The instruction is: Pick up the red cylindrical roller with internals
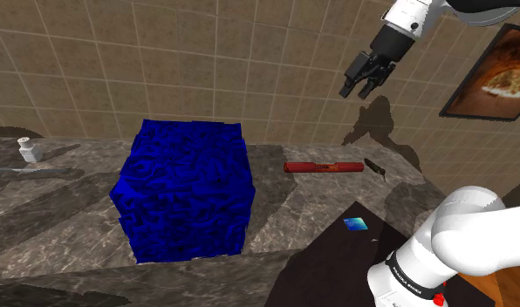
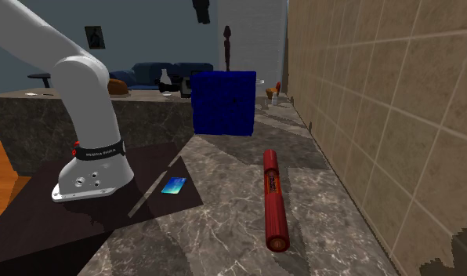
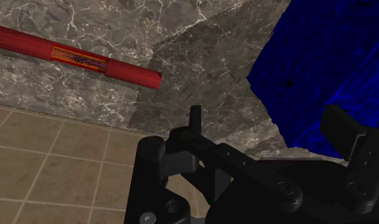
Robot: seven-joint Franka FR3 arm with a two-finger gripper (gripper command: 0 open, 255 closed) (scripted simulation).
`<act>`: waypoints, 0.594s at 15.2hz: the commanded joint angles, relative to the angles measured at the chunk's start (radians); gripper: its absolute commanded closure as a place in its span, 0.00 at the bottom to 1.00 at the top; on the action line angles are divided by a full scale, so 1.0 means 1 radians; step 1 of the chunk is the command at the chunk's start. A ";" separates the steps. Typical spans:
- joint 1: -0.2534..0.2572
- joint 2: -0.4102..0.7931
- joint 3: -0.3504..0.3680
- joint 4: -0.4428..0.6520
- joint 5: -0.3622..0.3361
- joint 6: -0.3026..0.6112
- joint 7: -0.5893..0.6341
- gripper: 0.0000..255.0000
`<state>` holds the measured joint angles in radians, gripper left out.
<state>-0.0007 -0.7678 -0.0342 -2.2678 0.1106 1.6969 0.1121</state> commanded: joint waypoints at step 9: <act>0.017 0.009 -0.142 -0.191 -0.089 0.141 -0.301 0.00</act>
<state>0.0144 -0.7582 -0.1595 -2.4294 0.0332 1.8158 -0.1493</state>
